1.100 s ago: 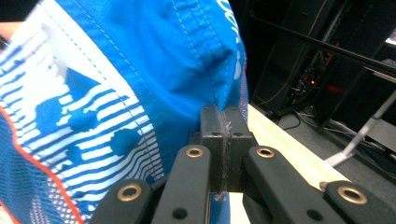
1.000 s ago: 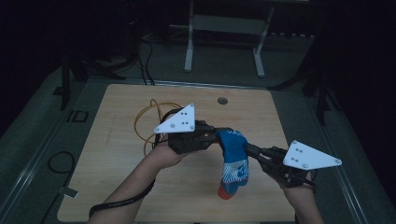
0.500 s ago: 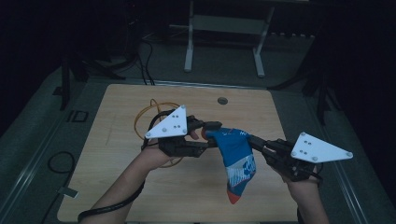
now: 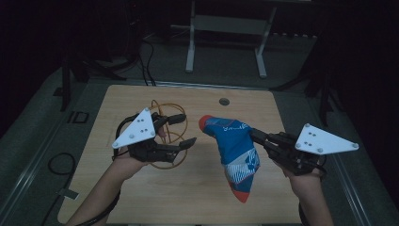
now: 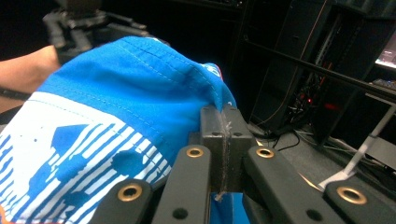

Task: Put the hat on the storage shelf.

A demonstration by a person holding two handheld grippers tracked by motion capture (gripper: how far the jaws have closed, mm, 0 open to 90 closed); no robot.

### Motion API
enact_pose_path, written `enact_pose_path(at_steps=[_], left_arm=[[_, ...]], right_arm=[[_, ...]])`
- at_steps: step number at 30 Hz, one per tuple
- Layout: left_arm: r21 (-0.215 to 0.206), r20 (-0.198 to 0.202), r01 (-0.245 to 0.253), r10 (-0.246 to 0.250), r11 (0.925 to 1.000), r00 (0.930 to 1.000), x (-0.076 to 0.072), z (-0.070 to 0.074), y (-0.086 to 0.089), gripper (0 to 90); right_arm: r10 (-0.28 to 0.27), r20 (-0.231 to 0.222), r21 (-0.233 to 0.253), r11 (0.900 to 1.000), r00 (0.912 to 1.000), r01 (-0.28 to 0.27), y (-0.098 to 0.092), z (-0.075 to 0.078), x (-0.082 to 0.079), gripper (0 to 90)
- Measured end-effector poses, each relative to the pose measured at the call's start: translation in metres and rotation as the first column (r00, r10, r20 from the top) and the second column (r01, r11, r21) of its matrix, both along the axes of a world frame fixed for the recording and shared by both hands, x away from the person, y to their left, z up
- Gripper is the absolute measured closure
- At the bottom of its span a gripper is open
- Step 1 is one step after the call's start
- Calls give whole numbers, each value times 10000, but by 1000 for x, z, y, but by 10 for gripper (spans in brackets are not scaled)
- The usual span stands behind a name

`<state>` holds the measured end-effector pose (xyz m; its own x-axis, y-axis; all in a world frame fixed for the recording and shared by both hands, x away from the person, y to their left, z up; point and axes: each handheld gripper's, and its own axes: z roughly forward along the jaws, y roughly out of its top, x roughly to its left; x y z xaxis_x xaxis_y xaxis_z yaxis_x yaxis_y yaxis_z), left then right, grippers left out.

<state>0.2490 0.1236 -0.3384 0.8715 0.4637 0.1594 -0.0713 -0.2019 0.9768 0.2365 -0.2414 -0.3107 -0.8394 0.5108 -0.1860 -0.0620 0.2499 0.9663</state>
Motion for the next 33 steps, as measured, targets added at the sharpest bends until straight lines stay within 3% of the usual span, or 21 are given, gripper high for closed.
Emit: enact_pose_path(at_steps=[5,6,7,10,12,14,15,17,23,25,26,28,29,31,32,33], left_arm=[[310,-43,-385,387,9988,9992,-9,-12,15,200],[320,-110,-691,694,9971,9975,-12,-18,23,200],[245,-40,-957,958,9951,9954,-15,-22,28,92],[113,-91,-1544,1545,9879,9880,-19,-31,42,20],[-86,-254,-1853,1851,9826,9824,-22,-39,52,18],[31,-138,-2609,2610,9653,9652,-28,-54,66,17],[31,-138,-2609,2610,9653,9652,-28,-54,66,17],[-76,-274,-2961,2958,9551,9549,-32,-67,75,17],[38,-573,-4036,4032,9149,9133,-44,-113,92,18],[46,-756,-4342,4333,9008,8981,-49,-128,96,18],[-49,-920,-4543,4520,8908,8872,-51,-138,99,18],[-138,-1249,-4691,4640,8830,8770,-54,-150,102,18],[-206,-1388,-4891,4820,8720,8651,-56,-158,104,18],[-223,-1707,-4979,4874,8669,8563,-59,-169,107,18],[-260,-1791,-5063,4942,8620,8507,-60,-174,109,18],[-278,-1868,-5216,5082,8527,8407,-61,-180,110,18]], right_arm=[[132,-28,1,9999,9999,-132,7,6,7,900],[129,10,-34,9999,9999,-129,10,8,9,900],[148,11,-98,9998,9999,-147,19,13,16,900],[190,40,-247,9995,9998,-189,31,18,24,900],[187,49,-296,9994,9998,-185,35,20,26,900],[215,121,-399,9990,9997,-210,49,26,35,900],[215,121,-399,9990,9997,-210,49,26,35,900],[216,98,-460,9987,9997,-211,58,30,41,900],[261,-66,-831,9962,9996,-265,97,38,69,899],[255,-61,-905,9956,9997,-259,103,39,72,900],[331,-162,-995,9944,9993,-346,116,41,79,899],[321,-156,-1019,9942,9994,-335,121,42,81,900],[321,-167,-1080,9936,9993,-337,127,42,84,900],[379,-250,-1172,9923,9990,-406,140,43,90,899],[408,-292,-1239,9913,9987,-441,147,42,92,900],[427,-318,-1351,9897,9986,-466,154,41,95,900]])
